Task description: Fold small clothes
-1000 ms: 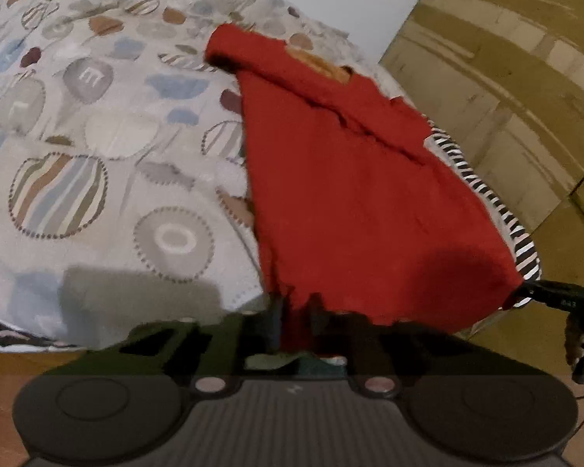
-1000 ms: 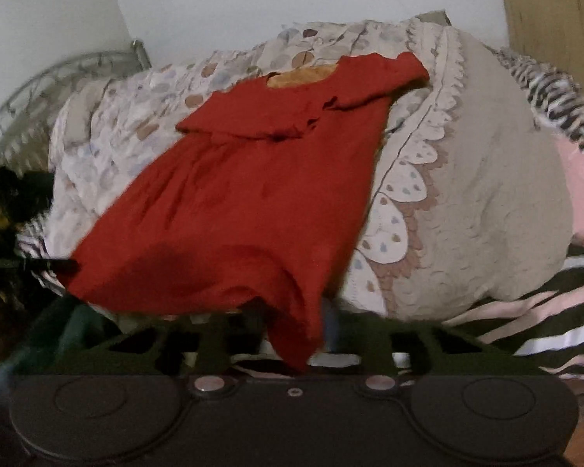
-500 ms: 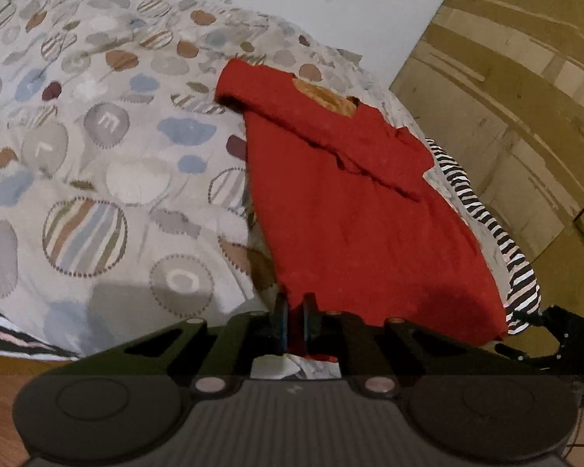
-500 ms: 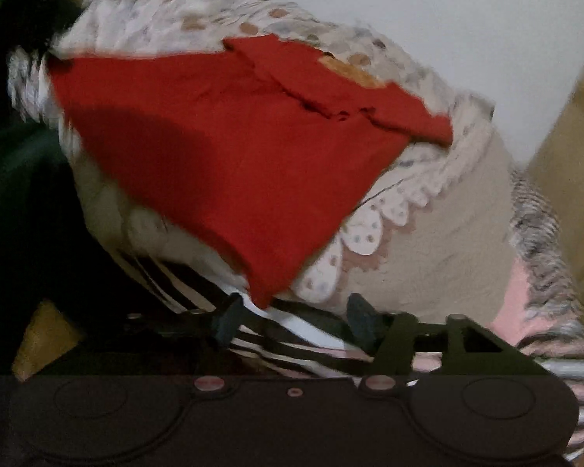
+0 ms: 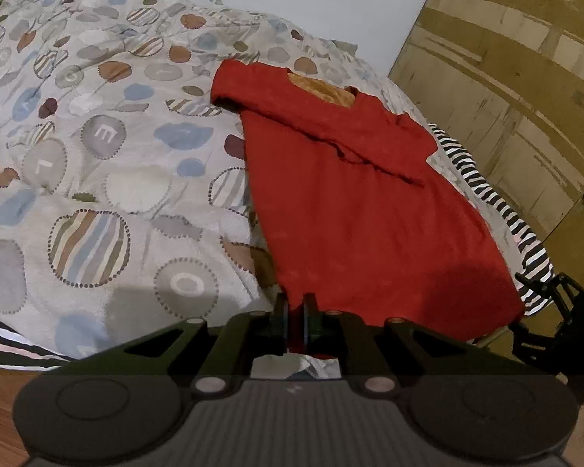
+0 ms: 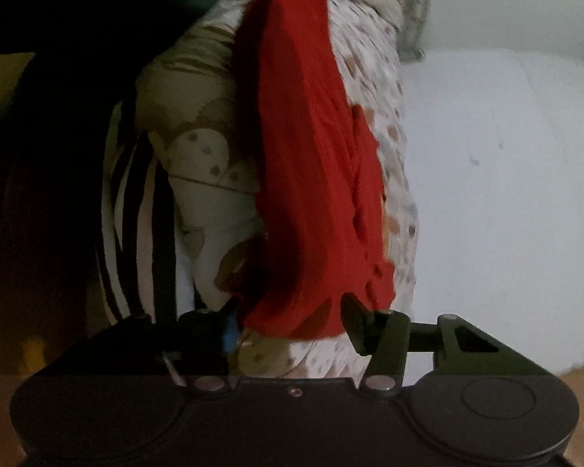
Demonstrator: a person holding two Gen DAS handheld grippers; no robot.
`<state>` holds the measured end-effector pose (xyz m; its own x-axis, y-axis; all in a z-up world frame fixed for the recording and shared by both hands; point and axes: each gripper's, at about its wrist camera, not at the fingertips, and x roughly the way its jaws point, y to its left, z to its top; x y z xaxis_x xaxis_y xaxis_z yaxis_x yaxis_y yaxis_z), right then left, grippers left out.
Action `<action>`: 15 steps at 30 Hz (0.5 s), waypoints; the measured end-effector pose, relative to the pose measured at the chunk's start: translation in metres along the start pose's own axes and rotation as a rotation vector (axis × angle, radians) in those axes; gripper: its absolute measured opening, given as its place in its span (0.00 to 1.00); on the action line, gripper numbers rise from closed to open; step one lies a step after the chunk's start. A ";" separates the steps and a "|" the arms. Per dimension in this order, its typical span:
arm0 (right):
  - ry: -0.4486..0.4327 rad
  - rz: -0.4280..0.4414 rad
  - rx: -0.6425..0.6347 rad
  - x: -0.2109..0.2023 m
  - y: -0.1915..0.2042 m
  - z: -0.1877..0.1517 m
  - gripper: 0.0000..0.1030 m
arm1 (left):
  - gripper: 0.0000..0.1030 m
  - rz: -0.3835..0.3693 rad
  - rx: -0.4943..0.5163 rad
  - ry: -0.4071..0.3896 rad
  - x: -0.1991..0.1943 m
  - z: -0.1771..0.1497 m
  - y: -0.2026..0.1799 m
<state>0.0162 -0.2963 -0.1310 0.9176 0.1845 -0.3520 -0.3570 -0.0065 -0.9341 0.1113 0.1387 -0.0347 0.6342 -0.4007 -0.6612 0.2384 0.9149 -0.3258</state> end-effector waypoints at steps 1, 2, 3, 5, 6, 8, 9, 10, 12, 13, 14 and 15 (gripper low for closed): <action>-0.005 0.011 -0.010 0.000 -0.001 -0.001 0.41 | 0.06 0.003 0.004 0.003 0.001 -0.001 0.000; -0.005 0.033 -0.011 0.001 -0.003 -0.002 0.34 | 0.06 0.004 0.008 0.005 0.001 -0.001 0.000; -0.001 0.055 -0.005 0.002 -0.005 -0.001 0.20 | 0.06 0.008 0.014 0.006 0.002 -0.002 0.000; -0.001 0.075 0.000 0.003 -0.011 -0.003 0.15 | 0.06 0.013 0.030 0.004 0.002 -0.004 0.000; -0.001 0.080 0.009 0.002 -0.016 -0.002 0.14 | 0.07 0.015 0.040 0.002 0.003 -0.005 -0.001; 0.000 0.074 0.036 0.001 -0.029 0.001 0.12 | 0.08 0.030 0.059 0.004 0.004 -0.007 -0.001; 0.000 0.070 0.052 0.001 -0.035 0.002 0.12 | 0.09 0.041 0.068 0.011 0.006 -0.008 -0.001; 0.001 0.074 0.080 0.001 -0.043 0.003 0.11 | 0.11 0.048 0.073 0.017 0.007 -0.009 -0.001; 0.005 0.102 0.166 0.002 -0.061 0.007 0.10 | 0.13 0.052 0.075 0.023 0.009 -0.011 0.000; 0.007 0.115 0.208 0.004 -0.070 0.009 0.09 | 0.13 0.057 0.076 0.020 0.008 -0.013 0.001; 0.009 0.129 0.257 0.005 -0.082 0.010 0.09 | 0.13 0.068 0.082 0.012 0.007 -0.014 0.002; 0.010 0.137 0.292 0.006 -0.091 0.013 0.09 | 0.21 0.088 0.094 0.003 0.005 -0.016 0.002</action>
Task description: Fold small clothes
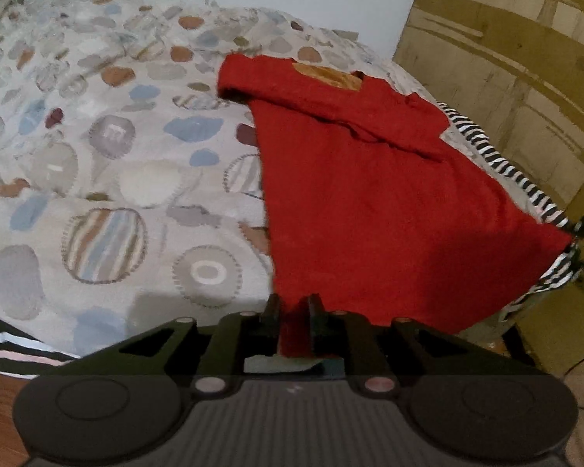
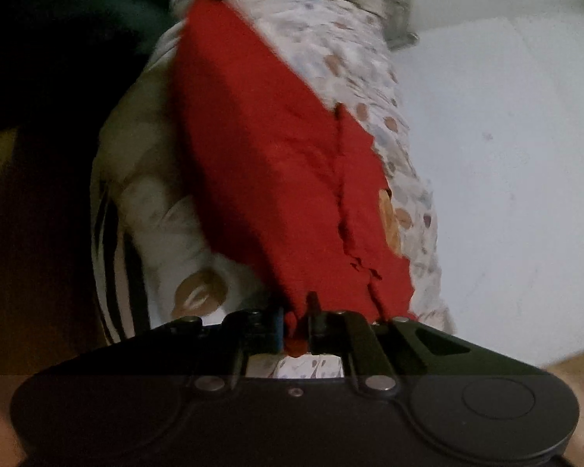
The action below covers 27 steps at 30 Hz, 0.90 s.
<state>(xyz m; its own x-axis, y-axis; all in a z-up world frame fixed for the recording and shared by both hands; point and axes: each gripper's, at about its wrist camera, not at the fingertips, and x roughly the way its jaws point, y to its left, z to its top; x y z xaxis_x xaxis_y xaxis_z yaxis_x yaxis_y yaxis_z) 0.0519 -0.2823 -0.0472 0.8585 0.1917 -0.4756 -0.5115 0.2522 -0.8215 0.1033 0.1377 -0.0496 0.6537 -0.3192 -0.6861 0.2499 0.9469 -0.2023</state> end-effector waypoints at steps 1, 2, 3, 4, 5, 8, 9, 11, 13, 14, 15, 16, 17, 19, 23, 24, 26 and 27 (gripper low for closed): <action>0.001 0.006 0.038 0.000 -0.009 0.005 0.09 | 0.36 0.013 0.011 -0.008 -0.002 -0.002 0.000; 0.002 0.017 0.085 0.001 -0.021 0.010 0.09 | 0.49 0.025 0.020 -0.020 -0.005 -0.004 -0.001; 0.002 0.027 0.128 0.001 -0.030 0.015 0.09 | 0.72 0.045 0.030 -0.044 -0.009 -0.007 -0.002; 0.003 0.044 0.187 0.002 -0.043 0.019 0.09 | 0.80 0.068 0.043 -0.072 -0.014 -0.011 -0.005; 0.003 0.061 0.240 0.001 -0.052 0.023 0.09 | 0.81 0.086 0.070 -0.100 -0.019 -0.014 -0.009; 0.010 0.127 0.423 0.009 -0.089 0.037 0.09 | 0.93 0.108 0.181 -0.162 -0.029 -0.024 -0.026; 0.017 0.152 0.485 0.013 -0.102 0.041 0.09 | 1.00 0.120 0.215 -0.189 -0.032 -0.027 -0.034; 0.038 0.201 0.590 0.023 -0.126 0.049 0.09 | 0.99 0.128 0.291 -0.234 -0.034 -0.034 -0.053; 0.058 0.243 0.674 0.036 -0.149 0.057 0.09 | 0.99 0.135 0.384 -0.250 -0.030 -0.042 -0.076; 0.069 0.258 0.696 0.042 -0.156 0.061 0.09 | 0.99 0.147 0.429 -0.255 -0.026 -0.046 -0.087; 0.081 0.270 0.715 0.048 -0.165 0.065 0.09 | 0.99 0.165 0.474 -0.254 -0.021 -0.050 -0.098; 0.086 0.278 0.724 0.052 -0.171 0.069 0.09 | 0.99 0.189 0.520 -0.244 -0.014 -0.053 -0.109; 0.088 0.283 0.728 0.055 -0.176 0.071 0.09 | 0.99 0.207 0.553 -0.236 -0.006 -0.055 -0.118; 0.088 0.292 0.744 0.060 -0.184 0.076 0.09 | 0.99 0.248 0.613 -0.230 0.010 -0.058 -0.134; 0.084 0.300 0.770 0.064 -0.194 0.080 0.09 | 0.97 0.312 0.643 -0.182 0.047 -0.052 -0.143; 0.082 0.302 0.783 0.064 -0.195 0.079 0.09 | 0.90 0.315 0.631 -0.167 0.054 -0.049 -0.140; 0.079 0.295 0.793 0.063 -0.197 0.078 0.09 | 0.79 0.326 0.601 -0.142 0.065 -0.044 -0.134; 0.077 0.289 0.797 0.062 -0.198 0.076 0.09 | 0.77 0.313 0.585 -0.140 0.065 -0.042 -0.129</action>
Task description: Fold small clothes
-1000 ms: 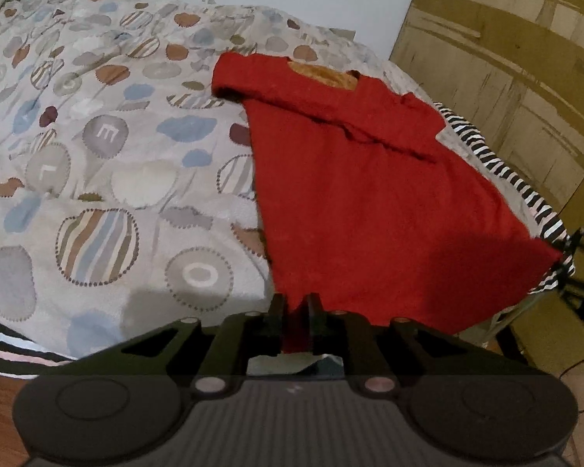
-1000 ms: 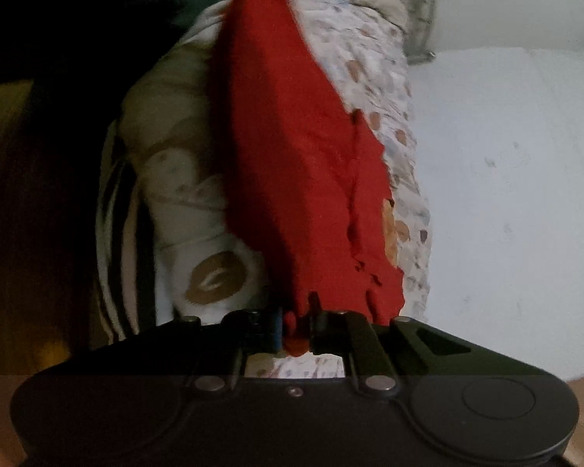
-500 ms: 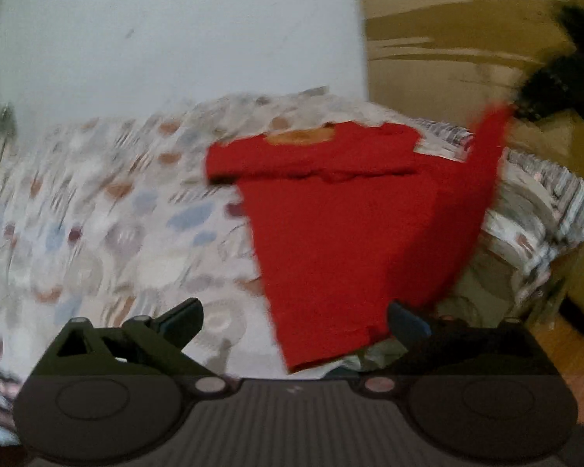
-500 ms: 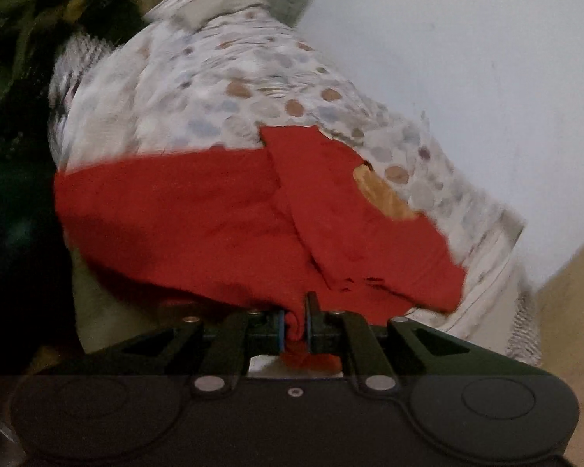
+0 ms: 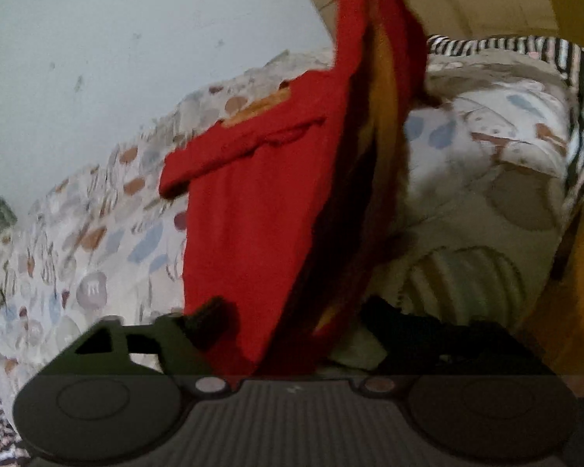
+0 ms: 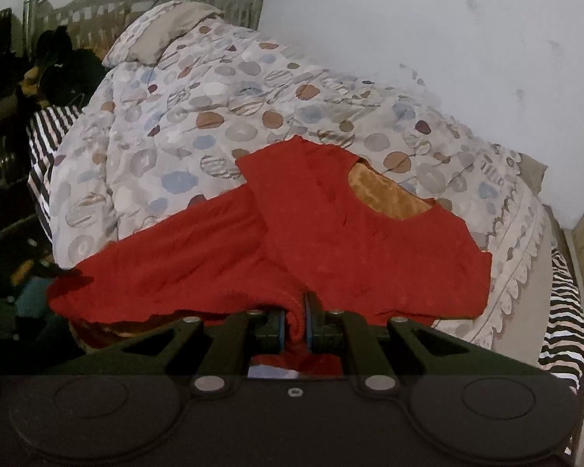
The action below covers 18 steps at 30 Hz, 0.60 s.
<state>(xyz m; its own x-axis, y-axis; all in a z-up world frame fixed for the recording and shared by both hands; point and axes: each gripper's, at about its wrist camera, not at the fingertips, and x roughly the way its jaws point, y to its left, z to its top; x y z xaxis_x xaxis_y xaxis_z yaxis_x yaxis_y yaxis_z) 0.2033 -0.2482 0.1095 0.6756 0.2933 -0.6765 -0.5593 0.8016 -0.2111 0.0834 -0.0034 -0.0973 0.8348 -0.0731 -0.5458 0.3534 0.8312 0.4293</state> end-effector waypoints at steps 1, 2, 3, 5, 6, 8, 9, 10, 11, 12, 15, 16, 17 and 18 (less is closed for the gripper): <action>-0.005 -0.006 0.007 -0.002 -0.001 -0.001 0.09 | 0.74 -0.014 -0.018 -0.009 -0.001 -0.002 0.005; -0.013 -0.014 0.015 -0.005 -0.002 -0.003 0.09 | 0.70 -0.014 -0.028 -0.017 -0.003 -0.004 0.009; -0.024 -0.026 0.023 -0.008 -0.003 -0.006 0.08 | 0.62 -0.003 -0.024 -0.020 -0.005 -0.007 0.013; -0.042 -0.046 0.029 -0.013 -0.004 -0.013 0.08 | 0.55 0.035 0.017 -0.013 -0.006 -0.014 0.017; -0.047 -0.051 0.035 -0.014 -0.004 -0.016 0.08 | 0.49 0.041 0.037 -0.013 -0.005 -0.016 0.021; -0.051 -0.053 0.044 -0.018 -0.005 -0.024 0.08 | 0.36 0.028 0.055 -0.022 -0.006 -0.017 0.026; -0.050 -0.053 0.044 -0.019 -0.004 -0.028 0.08 | 0.29 0.027 0.069 -0.026 -0.007 -0.016 0.028; -0.049 -0.056 0.044 -0.020 -0.002 -0.031 0.08 | 0.17 0.024 0.084 -0.035 -0.008 -0.015 0.029; -0.049 -0.062 0.044 -0.021 -0.001 -0.036 0.08 | 0.11 0.022 0.104 -0.047 -0.010 -0.015 0.031; -0.051 -0.070 0.042 -0.023 0.002 -0.040 0.08 | 0.06 0.026 0.120 -0.057 -0.012 -0.014 0.032; -0.077 -0.119 0.055 -0.032 0.009 -0.059 0.08 | 0.04 0.048 0.132 -0.101 -0.019 -0.014 0.037; -0.094 -0.143 0.058 -0.036 0.014 -0.067 0.08 | 0.04 0.066 0.133 -0.128 -0.024 -0.014 0.039; -0.112 -0.166 0.069 -0.039 0.019 -0.077 0.08 | 0.04 0.084 0.133 -0.157 -0.028 -0.015 0.041; -0.129 -0.188 0.081 -0.042 0.025 -0.087 0.08 | 0.04 0.098 0.131 -0.185 -0.033 -0.014 0.043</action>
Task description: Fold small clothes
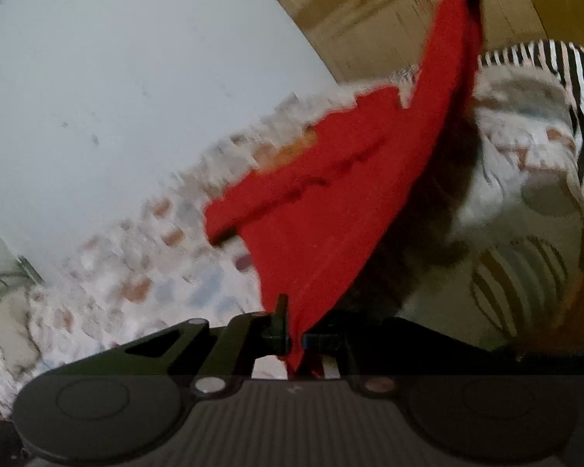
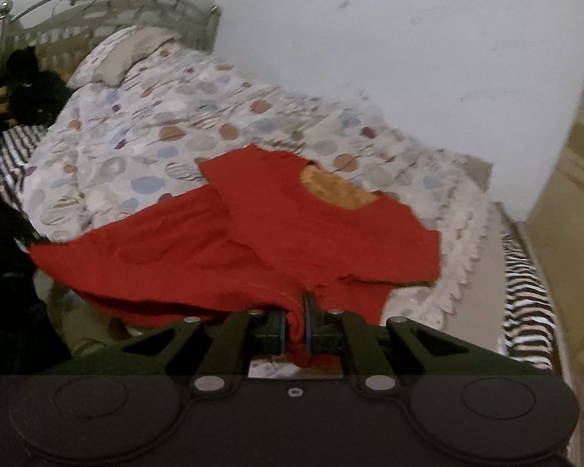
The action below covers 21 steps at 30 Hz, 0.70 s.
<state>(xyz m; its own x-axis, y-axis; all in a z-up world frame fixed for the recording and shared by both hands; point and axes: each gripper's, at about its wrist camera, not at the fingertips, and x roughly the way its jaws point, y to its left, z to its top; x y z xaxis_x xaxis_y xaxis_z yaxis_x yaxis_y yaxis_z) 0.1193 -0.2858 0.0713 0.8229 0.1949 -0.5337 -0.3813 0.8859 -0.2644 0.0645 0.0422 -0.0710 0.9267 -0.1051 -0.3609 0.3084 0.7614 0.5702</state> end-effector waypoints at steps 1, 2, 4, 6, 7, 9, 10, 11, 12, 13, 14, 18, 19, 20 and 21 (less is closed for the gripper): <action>-0.021 -0.027 0.009 -0.005 0.005 -0.011 0.08 | 0.04 0.015 -0.003 -0.028 -0.005 0.001 0.002; -0.042 -0.046 0.021 -0.010 0.009 -0.021 0.07 | 0.04 0.032 -0.007 -0.058 -0.011 0.001 0.004; -0.096 -0.095 0.026 -0.021 0.020 -0.039 0.07 | 0.03 0.056 -0.025 -0.112 -0.024 0.005 0.007; -0.149 -0.152 0.025 -0.033 0.032 -0.055 0.06 | 0.03 0.066 -0.059 -0.153 -0.035 0.009 0.012; -0.172 -0.180 0.026 -0.038 0.036 -0.061 0.06 | 0.03 0.068 -0.073 -0.172 -0.041 0.011 0.013; -0.201 -0.216 0.039 -0.048 0.039 -0.071 0.06 | 0.03 0.075 -0.089 -0.216 -0.054 0.015 0.016; -0.214 -0.225 0.048 -0.054 0.041 -0.075 0.06 | 0.03 0.075 -0.091 -0.235 -0.061 0.018 0.017; -0.223 -0.228 0.056 -0.061 0.042 -0.078 0.06 | 0.03 0.070 -0.095 -0.246 -0.070 0.020 0.018; -0.228 -0.228 0.061 -0.070 0.044 -0.081 0.06 | 0.03 0.054 -0.112 -0.247 -0.080 0.022 0.019; -0.229 -0.226 0.061 -0.078 0.047 -0.082 0.05 | 0.03 0.031 -0.141 -0.242 -0.090 0.024 0.021; -0.229 -0.223 0.063 -0.089 0.050 -0.084 0.05 | 0.03 0.006 -0.171 -0.234 -0.100 0.025 0.024; -0.223 -0.190 0.079 -0.138 0.061 -0.081 0.05 | 0.03 -0.056 -0.278 -0.195 -0.147 0.033 0.039; -0.227 -0.190 0.065 -0.149 0.063 -0.078 0.05 | 0.03 -0.069 -0.302 -0.186 -0.155 0.037 0.045; -0.226 -0.190 0.051 -0.158 0.067 -0.074 0.05 | 0.03 -0.079 -0.319 -0.177 -0.158 0.040 0.052; -0.226 -0.187 0.043 -0.163 0.068 -0.068 0.05 | 0.03 -0.092 -0.334 -0.165 -0.159 0.045 0.059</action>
<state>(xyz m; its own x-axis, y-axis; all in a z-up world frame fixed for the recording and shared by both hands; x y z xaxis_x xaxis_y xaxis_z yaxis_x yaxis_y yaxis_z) -0.0692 -0.2861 0.0852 0.9519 0.1114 -0.2853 -0.2003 0.9312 -0.3044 -0.0548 0.0749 0.0526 0.9289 -0.2633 -0.2603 0.3299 0.9079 0.2588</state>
